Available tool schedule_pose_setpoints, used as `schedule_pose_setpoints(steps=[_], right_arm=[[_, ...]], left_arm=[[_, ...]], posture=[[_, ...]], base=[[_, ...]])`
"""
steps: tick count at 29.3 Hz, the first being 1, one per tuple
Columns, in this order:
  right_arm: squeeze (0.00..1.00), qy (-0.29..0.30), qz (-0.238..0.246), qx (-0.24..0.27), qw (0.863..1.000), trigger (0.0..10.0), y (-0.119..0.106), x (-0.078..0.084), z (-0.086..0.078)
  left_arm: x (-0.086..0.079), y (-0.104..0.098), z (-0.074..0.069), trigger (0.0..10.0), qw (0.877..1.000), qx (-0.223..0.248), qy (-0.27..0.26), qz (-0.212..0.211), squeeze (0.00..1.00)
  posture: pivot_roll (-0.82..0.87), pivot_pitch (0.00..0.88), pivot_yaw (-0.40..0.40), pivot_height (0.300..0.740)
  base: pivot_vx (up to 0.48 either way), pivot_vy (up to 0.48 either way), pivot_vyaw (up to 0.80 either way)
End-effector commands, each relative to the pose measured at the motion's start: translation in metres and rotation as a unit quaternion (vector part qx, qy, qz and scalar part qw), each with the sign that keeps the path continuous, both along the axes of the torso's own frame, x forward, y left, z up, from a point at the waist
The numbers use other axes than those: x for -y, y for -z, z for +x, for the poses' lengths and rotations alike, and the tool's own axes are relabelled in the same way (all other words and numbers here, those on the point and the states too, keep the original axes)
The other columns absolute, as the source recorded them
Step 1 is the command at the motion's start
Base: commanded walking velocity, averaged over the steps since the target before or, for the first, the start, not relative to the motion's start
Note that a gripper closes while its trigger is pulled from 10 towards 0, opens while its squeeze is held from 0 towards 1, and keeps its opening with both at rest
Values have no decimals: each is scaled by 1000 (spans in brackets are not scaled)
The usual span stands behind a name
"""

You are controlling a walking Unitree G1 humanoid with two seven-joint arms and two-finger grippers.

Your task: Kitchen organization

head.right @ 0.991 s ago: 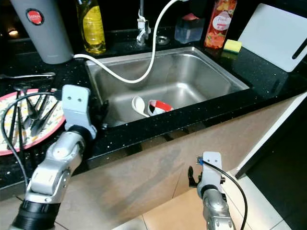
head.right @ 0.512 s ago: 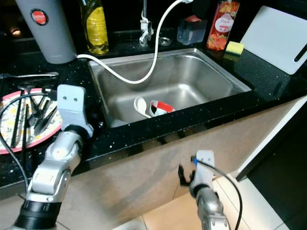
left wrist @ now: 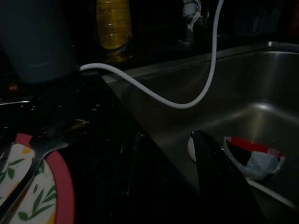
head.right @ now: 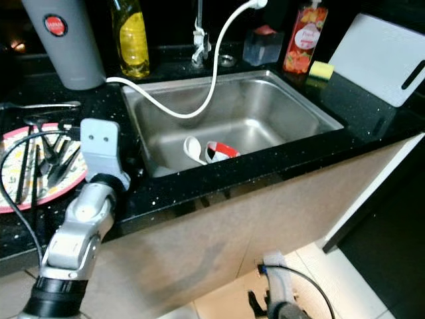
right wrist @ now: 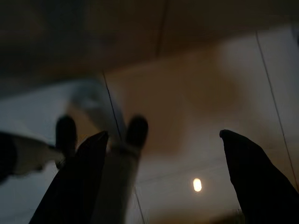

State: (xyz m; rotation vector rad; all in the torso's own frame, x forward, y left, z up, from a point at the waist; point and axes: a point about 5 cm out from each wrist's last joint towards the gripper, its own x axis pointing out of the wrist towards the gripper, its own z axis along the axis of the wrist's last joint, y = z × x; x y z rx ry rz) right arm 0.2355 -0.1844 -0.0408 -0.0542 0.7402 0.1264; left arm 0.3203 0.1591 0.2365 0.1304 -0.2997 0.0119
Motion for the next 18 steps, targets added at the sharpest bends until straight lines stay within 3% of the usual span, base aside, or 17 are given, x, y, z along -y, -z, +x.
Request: schedule_pose_setpoints(steps=[1, 7, 18], right_arm=[[0, 17, -7, -24, 1000, 10000, 9, 8, -10], [0, -6, -22, -71, 997, 10000, 24, 7, -28], [0, -7, -22, -87, 996, 10000, 34, 4, -39]], left_arm=[[1, 19, 3, 10000, 999, -39, -4, 1, 0], [-2, 16, 3, 10000, 999, -35, -8, 1, 0], [-4, 4, 3, 10000, 1000, -7, 0, 11, 0]], posture=[[-100, 129, -116, 740], [-77, 119, -112, 740], [-61, 99, -78, 740]], base=[[0, 0, 0], [0, 0, 0], [0, 0, 0]])
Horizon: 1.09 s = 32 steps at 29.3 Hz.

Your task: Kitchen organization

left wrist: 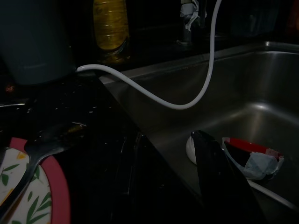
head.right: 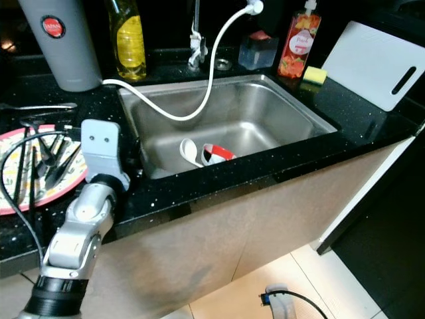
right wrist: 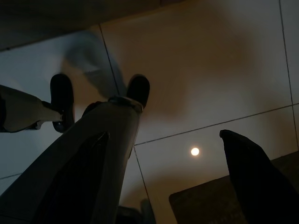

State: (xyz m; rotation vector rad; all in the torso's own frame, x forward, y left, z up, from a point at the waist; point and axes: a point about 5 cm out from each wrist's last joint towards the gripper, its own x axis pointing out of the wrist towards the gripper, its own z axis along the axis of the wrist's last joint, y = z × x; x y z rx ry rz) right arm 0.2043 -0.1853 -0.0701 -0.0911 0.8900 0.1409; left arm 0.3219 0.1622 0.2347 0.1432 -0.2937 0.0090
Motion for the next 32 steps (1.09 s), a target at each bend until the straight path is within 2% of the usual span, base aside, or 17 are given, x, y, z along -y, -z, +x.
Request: schedule_pose_setpoints(steps=[1, 3, 10, 21, 32], right_arm=[[0, 0, -10, -17, 1000, 10000, 6, 3, -10], [0, -10, -21, -23, 999, 10000, 8, 5, -14], [0, -19, -26, -25, 999, 10000, 9, 5, -15], [0, -51, -44, -30, 997, 10000, 8, 10, -15], [0, -35, -40, -29, 998, 10000, 8, 9, -15]], left_arm=[[-1, -2, 1, 10000, 1000, 5, 2, 7, 0], [1, -13, -1, 10000, 999, 32, 10, 21, 0], [5, -25, -7, 10000, 997, 70, 19, 36, 0], [2, -8, -12, 10000, 999, 40, 10, 25, 0], [1, 0, -15, 10000, 999, 23, 14, 30, 0]], posture=[[-58, 98, -75, 740], [-55, 98, -72, 740], [-50, 97, -77, 740], [-32, 87, -113, 740], [-22, 86, -109, 740]], base=[[0, 0, 0], [0, 0, 0], [0, 0, 0], [0, 0, 0], [0, 0, 0]])
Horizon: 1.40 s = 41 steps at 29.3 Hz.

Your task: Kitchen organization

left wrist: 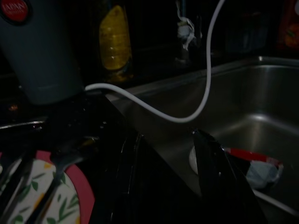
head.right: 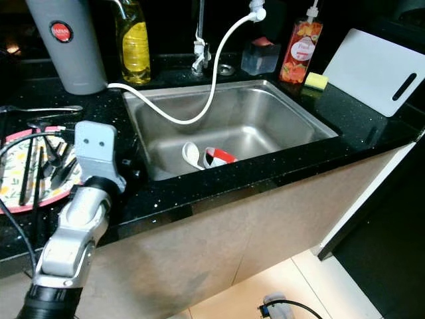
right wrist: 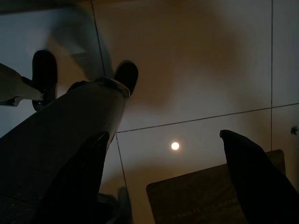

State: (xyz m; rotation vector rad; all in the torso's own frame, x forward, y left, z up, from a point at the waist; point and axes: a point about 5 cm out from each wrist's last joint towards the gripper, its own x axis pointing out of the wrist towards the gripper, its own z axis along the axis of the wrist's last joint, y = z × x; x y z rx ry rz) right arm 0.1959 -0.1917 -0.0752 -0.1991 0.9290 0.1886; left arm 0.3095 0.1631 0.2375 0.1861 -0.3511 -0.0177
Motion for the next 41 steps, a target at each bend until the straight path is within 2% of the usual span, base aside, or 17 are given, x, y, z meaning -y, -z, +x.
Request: schedule_pose_setpoints(steps=[1, 14, 41], right_arm=[[0, 8, -2, -9, 1000, 10000, 3, 3, -6], [0, 14, -4, -5, 1000, 10000, 3, 4, -5], [0, 23, -5, -9, 1000, 10000, 4, 9, -9]], left_arm=[[3, 3, -3, 10000, 1000, -4, 4, 9, 0], [7, -5, -1, 10000, 1000, 10, 20, 14, 0], [10, -3, -1, 10000, 999, 7, 29, 12, 0]], posture=[[-23, 84, -105, 740], [-31, 73, -92, 740], [-42, 77, -94, 740]], base=[[0, 0, 0], [0, 0, 0], [0, 0, 0]])
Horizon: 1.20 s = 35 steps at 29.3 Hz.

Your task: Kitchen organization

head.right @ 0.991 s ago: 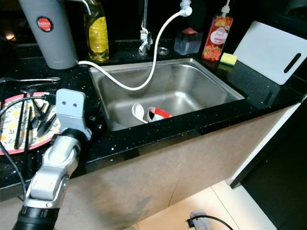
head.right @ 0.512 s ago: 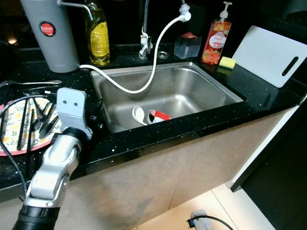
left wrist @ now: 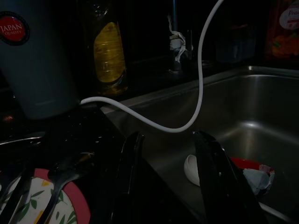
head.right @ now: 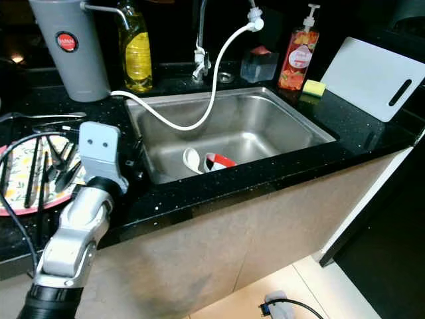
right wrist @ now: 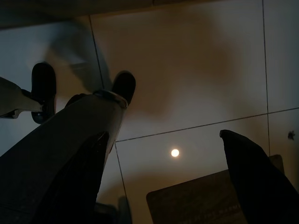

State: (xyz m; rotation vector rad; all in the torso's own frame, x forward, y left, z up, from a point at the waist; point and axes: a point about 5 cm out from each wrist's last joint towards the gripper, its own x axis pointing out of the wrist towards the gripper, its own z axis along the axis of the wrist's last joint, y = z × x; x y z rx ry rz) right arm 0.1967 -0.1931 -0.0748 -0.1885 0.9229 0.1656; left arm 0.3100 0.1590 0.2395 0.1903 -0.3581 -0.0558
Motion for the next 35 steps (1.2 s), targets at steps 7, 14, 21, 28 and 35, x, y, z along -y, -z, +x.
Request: schedule_pose_setpoints(steps=[7, 14, 21, 28, 35], right_arm=[[0, 12, -4, -13, 1000, 10000, 4, 7, -10], [0, 11, -5, -14, 1000, 10000, 4, 8, -10], [0, 13, -7, -15, 1000, 10000, 5, 9, -11], [0, 13, -6, -14, 1000, 10000, 4, 9, -11], [0, 13, -5, -13, 1000, 10000, 4, 9, -10]], left_arm=[[6, 0, -1, 10000, 1000, 4, 11, 7, 0], [6, 0, -1, 10000, 1000, 4, 10, 7, 0], [7, 2, -1, 10000, 1000, 2, 11, 7, 0], [7, 2, -1, 10000, 1000, 1, 11, 7, 0], [7, 2, -1, 10000, 1000, 0, 8, 4, 0]], posture=[[-43, 77, -94, 740], [-44, 77, -95, 740], [-46, 77, -97, 740], [-47, 78, -97, 740], [-48, 77, -98, 740]], base=[[0, 0, 0], [0, 0, 0], [0, 0, 0], [0, 0, 0], [0, 0, 0]])
